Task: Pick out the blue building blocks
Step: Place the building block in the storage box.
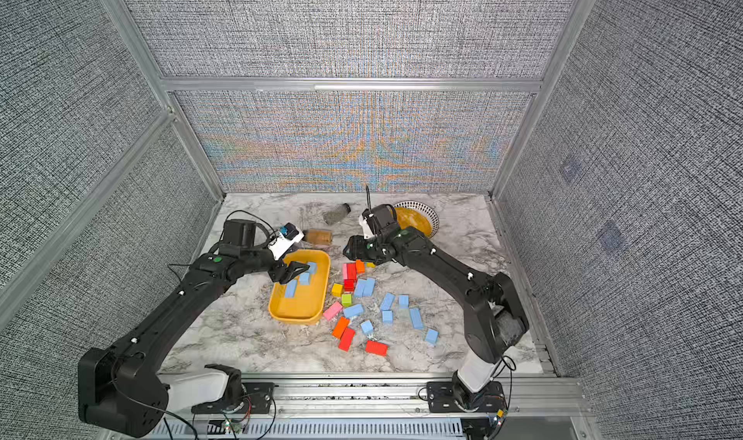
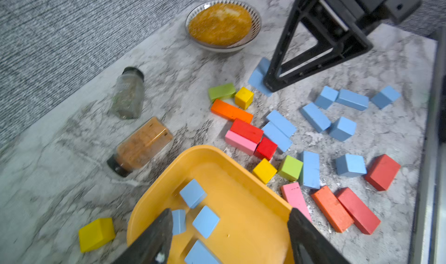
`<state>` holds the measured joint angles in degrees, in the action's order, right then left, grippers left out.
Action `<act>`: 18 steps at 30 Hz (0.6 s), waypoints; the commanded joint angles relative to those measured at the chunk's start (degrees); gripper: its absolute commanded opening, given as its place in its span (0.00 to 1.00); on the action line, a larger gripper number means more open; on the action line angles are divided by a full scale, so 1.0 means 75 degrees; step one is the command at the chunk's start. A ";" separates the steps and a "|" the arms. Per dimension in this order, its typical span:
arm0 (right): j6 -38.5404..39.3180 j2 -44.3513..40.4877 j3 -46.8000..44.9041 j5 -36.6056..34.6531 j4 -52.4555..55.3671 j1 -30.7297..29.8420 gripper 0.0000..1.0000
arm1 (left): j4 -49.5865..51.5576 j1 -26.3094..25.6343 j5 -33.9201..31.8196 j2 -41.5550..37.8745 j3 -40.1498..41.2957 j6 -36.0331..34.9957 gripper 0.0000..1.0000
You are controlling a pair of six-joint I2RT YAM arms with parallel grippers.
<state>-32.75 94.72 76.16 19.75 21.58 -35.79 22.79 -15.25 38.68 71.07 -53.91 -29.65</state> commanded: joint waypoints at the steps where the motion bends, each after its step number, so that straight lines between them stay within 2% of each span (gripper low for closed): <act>1: -0.0075 -0.0358 -0.0439 0.1594 -0.1531 -0.0111 0.35 | -0.0835 -0.0089 0.1820 -0.0050 0.0244 -0.1017 0.75; 4: -0.0227 -0.0748 -0.0914 0.1805 -0.1939 -0.0129 0.35 | -0.1368 -0.0205 0.1820 0.0013 0.0403 -0.0925 0.74; 10: -0.0861 -0.1141 -0.1669 0.3008 -0.3274 -0.0164 0.35 | -0.2129 -0.0263 0.2144 -0.0002 0.0585 -0.1089 0.73; 18: -0.1220 -0.1076 -0.1894 0.3577 -0.3963 -0.0329 0.35 | -0.1925 -0.0378 0.3214 0.0026 0.0431 -0.2232 0.68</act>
<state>-40.38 86.39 61.84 43.46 -3.25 -38.00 8.95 -17.89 57.87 71.20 -49.87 -42.02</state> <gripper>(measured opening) 0.612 0.680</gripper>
